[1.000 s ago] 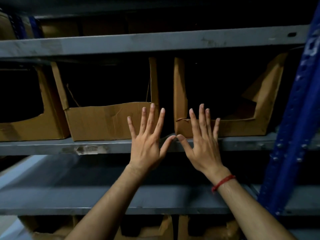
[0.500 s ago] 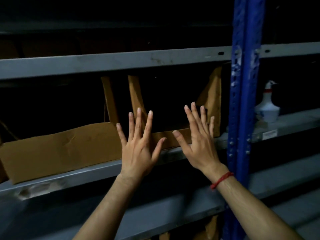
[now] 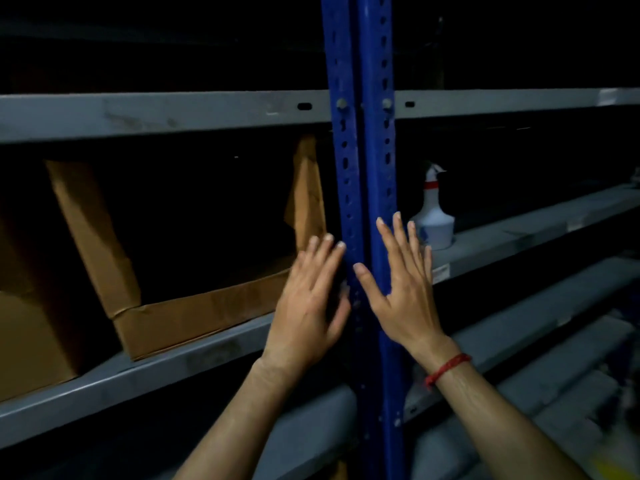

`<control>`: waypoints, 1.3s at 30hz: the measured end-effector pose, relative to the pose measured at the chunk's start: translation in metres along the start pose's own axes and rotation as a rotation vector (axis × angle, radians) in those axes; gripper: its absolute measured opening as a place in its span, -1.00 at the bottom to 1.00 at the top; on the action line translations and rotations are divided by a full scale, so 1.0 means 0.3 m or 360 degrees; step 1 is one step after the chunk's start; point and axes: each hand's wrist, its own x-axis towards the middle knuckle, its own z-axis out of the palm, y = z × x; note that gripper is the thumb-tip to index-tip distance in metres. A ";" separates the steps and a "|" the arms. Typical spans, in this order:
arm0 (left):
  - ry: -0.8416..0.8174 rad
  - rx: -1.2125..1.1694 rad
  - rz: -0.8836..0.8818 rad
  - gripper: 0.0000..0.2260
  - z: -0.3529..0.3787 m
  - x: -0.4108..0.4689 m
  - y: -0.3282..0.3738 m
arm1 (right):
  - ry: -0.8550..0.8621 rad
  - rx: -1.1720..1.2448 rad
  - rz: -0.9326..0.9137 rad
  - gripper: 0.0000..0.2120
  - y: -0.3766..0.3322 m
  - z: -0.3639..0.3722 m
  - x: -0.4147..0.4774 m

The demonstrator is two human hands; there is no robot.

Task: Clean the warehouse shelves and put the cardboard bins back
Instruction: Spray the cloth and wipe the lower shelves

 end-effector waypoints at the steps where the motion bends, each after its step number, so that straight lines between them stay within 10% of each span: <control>1: -0.0024 -0.0097 0.0094 -0.43 0.043 0.027 0.032 | -0.0001 0.0003 0.0009 -0.33 0.052 -0.013 0.010; 11: -0.0289 -0.1035 -0.0377 -0.27 0.411 0.373 0.264 | -0.0017 0.0133 0.0185 -0.29 0.516 -0.042 0.162; 17: -0.0344 -0.0666 -0.0991 -0.15 0.593 0.483 0.220 | -0.0044 0.0264 0.0492 -0.14 0.639 -0.006 0.359; 24: -0.0302 -0.0574 -0.1281 -0.48 0.628 0.501 0.219 | -0.0131 0.0748 0.0740 -0.24 0.642 -0.004 0.604; 32: -0.0269 -0.0703 -0.1238 -0.65 0.629 0.479 0.208 | -0.0250 0.0716 0.0793 -0.86 0.564 -0.016 0.624; 39: 0.0052 -0.0878 -0.0692 -0.68 0.521 0.350 0.284 | -0.0148 0.0994 0.0616 -0.85 0.412 -0.076 0.514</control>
